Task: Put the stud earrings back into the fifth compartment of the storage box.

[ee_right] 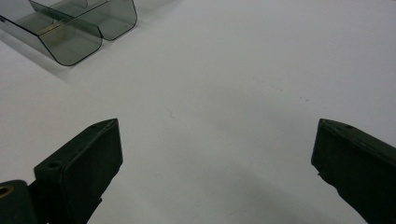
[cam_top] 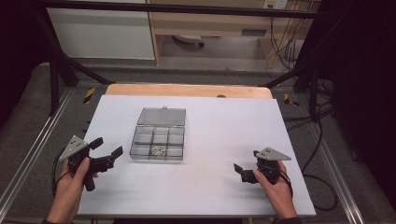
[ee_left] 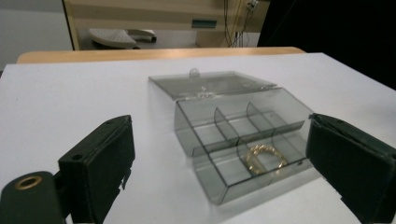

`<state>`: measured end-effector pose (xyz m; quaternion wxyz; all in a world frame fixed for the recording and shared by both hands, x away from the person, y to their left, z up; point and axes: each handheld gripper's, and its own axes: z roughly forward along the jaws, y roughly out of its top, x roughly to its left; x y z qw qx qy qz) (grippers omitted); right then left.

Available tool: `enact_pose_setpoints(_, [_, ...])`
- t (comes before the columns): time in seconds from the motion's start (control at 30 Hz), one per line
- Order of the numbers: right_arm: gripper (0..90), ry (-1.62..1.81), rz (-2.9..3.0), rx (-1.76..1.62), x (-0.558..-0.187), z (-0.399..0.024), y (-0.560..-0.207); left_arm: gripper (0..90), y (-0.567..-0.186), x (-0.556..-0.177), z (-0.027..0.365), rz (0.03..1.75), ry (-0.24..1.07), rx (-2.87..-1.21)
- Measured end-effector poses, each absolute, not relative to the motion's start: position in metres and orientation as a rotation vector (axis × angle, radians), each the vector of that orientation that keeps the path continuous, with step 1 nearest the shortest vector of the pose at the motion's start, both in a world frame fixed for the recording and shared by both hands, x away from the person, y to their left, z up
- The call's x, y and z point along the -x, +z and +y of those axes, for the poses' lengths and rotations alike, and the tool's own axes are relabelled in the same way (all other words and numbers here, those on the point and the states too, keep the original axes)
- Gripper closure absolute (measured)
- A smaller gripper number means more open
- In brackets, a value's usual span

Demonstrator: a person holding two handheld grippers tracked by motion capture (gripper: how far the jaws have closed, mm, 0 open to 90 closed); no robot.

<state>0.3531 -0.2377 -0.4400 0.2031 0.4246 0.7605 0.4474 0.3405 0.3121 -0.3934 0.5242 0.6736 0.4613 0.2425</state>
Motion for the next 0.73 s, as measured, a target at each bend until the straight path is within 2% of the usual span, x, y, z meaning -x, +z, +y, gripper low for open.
enact_pose_setpoints(0.33, [2.4,1.252,2.113,-1.192,-0.353,-0.239,-0.440,8.6,-0.416,-0.328,0.323,1.160,0.500,-1.662])
enact_pose_setpoints(0.57, [2.4,1.247,2.102,-1.205,-0.353,-0.242,-0.440,9.3,-0.432,-0.321,0.313,1.164,0.418,-1.718])
enact_pose_setpoints(0.73, [3.1,1.052,2.096,-1.334,-0.360,-0.242,-0.451,9.0,-0.436,-0.320,0.299,1.143,0.405,-1.787])
